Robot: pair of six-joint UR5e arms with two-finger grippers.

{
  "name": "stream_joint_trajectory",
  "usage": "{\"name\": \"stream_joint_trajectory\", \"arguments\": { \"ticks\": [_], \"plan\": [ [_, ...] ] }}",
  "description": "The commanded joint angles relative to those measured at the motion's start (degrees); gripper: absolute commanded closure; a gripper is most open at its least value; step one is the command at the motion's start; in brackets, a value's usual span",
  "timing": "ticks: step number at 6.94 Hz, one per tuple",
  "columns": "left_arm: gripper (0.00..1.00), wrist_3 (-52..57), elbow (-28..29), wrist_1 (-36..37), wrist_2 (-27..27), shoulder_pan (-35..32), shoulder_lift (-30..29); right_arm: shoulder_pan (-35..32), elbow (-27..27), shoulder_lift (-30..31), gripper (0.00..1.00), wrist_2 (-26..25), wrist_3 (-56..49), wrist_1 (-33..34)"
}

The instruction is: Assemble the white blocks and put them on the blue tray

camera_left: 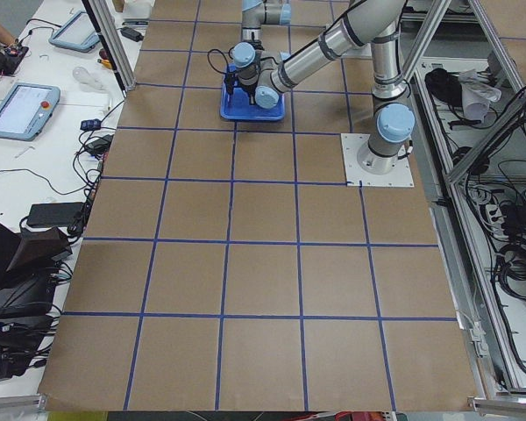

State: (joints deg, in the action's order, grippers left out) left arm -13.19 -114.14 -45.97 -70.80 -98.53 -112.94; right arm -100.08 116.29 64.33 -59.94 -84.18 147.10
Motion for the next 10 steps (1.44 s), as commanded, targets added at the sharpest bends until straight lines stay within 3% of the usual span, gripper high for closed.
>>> {"name": "stream_joint_trajectory", "arguments": {
  "ticks": [1,2,3,4,6,8,9,10],
  "plan": [
    [0.84,-0.1,-0.1,0.0,0.0,0.0,0.0,-0.1,-0.4,-0.3,0.95,0.0,1.6,-0.1],
    [0.84,-0.1,0.0,0.1,0.1,0.0,0.0,-0.1,-0.4,-0.5,0.94,0.0,1.7,0.3],
    [0.84,-0.2,0.0,0.1,0.1,0.0,0.0,-0.2,-0.4,-0.5,0.77,0.1,1.8,0.4],
    [0.84,-0.3,0.0,0.1,0.1,0.0,0.0,-0.2,-0.4,-0.5,0.75,0.1,1.9,0.2],
    [0.84,-0.4,0.1,0.3,0.2,0.0,0.0,-1.4,-0.4,-0.5,0.6,0.0,4.5,0.6],
    [0.84,-0.5,0.0,0.3,0.2,-0.1,0.0,-1.3,-0.1,-0.5,0.22,0.3,4.6,0.6],
    [0.84,-0.5,0.1,0.3,0.2,-0.1,0.0,-1.3,-0.2,-0.3,0.08,0.3,4.6,0.5],
    [0.84,-0.5,0.0,0.3,0.2,-0.1,0.0,-1.1,-0.5,-0.1,0.05,0.2,6.7,0.5]
  ]
}}
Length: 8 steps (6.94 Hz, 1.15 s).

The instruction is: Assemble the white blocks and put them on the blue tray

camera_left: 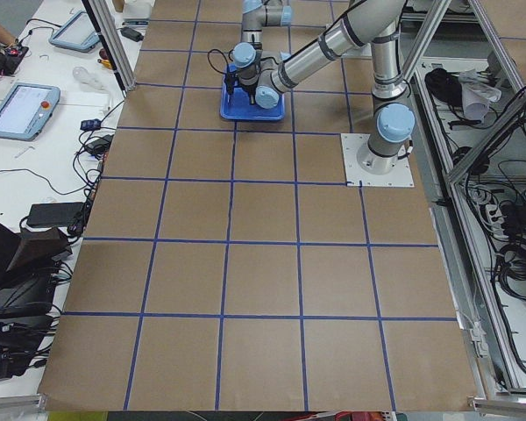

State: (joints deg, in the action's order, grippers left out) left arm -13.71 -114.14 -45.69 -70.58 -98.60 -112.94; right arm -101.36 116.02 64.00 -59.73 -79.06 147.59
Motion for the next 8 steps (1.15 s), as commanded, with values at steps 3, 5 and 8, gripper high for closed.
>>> {"name": "stream_joint_trajectory", "arguments": {
  "ticks": [3,5,8],
  "plan": [
    [0.84,0.8,0.4,-0.4,-0.8,0.2,2.1,2.7,-0.5,5.2,0.0,-1.7,23.8,-0.6],
    [0.82,2.1,2.8,-1.9,-8.7,0.4,4.6,6.2,-5.1,5.6,0.0,-4.2,39.4,-5.3],
    [0.82,12.5,10.8,-21.4,-18.0,0.9,11.3,6.7,-21.2,5.6,0.0,-11.9,65.0,-30.0]
  ]
}}
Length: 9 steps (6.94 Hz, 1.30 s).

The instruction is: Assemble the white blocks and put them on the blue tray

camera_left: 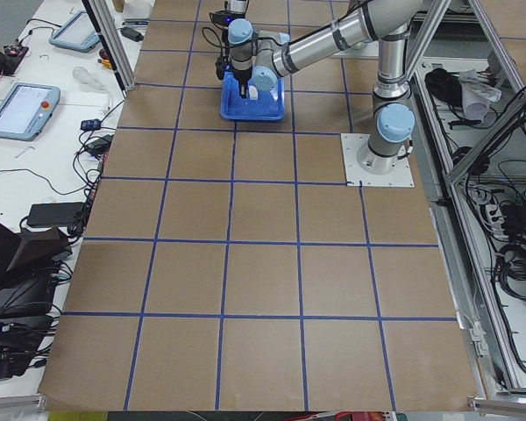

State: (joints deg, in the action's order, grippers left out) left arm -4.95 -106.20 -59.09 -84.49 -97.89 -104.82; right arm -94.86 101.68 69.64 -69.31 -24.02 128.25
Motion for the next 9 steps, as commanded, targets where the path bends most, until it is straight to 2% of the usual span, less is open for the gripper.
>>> {"name": "stream_joint_trajectory", "arguments": {
  "ticks": [1,3,4,5,6,7,8,9],
  "plan": [
    [0.82,6.3,6.0,-13.7,-5.2,1.9,6.3,0.3,-12.3,0.0,0.0,-4.7,14.0,-19.4],
    [0.81,13.5,14.1,-27.0,-4.5,6.8,10.1,2.9,-20.5,0.1,0.0,-6.4,21.2,-34.4],
    [0.79,13.6,17.1,-30.5,-4.5,6.9,10.9,3.6,-23.2,1.8,0.0,-7.2,25.8,-41.3],
    [0.7,13.6,18.0,-31.0,-4.4,6.7,11.6,3.8,-23.4,4.5,0.0,-13.9,27.3,-43.2],
    [0.42,13.6,17.9,-31.0,-4.5,6.9,12.2,3.8,-23.2,7.3,0.0,-18.9,27.4,-45.3],
    [0.26,13.7,18.0,-31.1,-4.8,7.3,12.9,3.8,-22.7,9.2,0.0,-18.6,28.5,-47.4],
    [0.19,13.9,18.0,-31.1,-5.0,7.4,13.1,3.9,-21.3,9.4,0.0,-18.7,32.7,-47.7],
    [0.06,13.9,18.2,-31.0,-4.9,7.6,13.1,3.9,-20.1,11.1,0.0,-19.0,33.2,-47.7]
  ]
}}
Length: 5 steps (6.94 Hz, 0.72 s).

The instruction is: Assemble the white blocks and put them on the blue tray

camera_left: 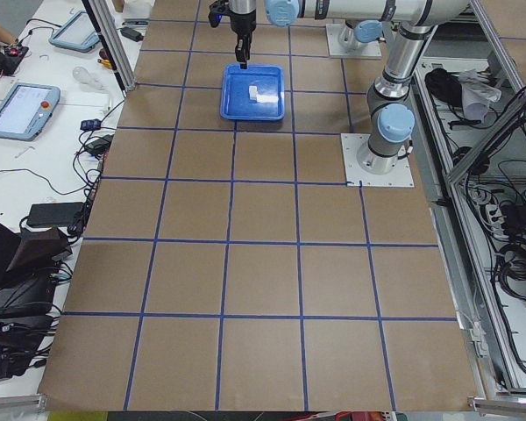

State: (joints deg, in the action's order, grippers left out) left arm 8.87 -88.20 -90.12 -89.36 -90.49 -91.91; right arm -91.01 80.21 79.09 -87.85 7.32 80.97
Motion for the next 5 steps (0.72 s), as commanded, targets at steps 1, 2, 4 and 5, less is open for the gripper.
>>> {"name": "stream_joint_trajectory", "arguments": {
  "ticks": [1,2,4,5],
  "plan": [
    [0.0,0.1,0.2,0.0,-0.1,0.8,0.2,0.2,3.0,2.9,0.0,-0.5,1.1,0.4],
    [0.0,0.0,0.3,-0.1,-0.3,0.7,0.6,0.2,3.5,4.6,0.0,-0.6,1.1,0.4],
    [0.0,0.1,0.3,-0.1,-0.3,0.8,0.7,0.6,3.8,5.7,0.0,-1.4,-0.9,0.6],
    [0.0,0.1,0.3,-0.2,-0.3,0.8,0.6,0.8,3.8,5.9,0.0,-2.0,-3.8,1.0]
  ]
}}
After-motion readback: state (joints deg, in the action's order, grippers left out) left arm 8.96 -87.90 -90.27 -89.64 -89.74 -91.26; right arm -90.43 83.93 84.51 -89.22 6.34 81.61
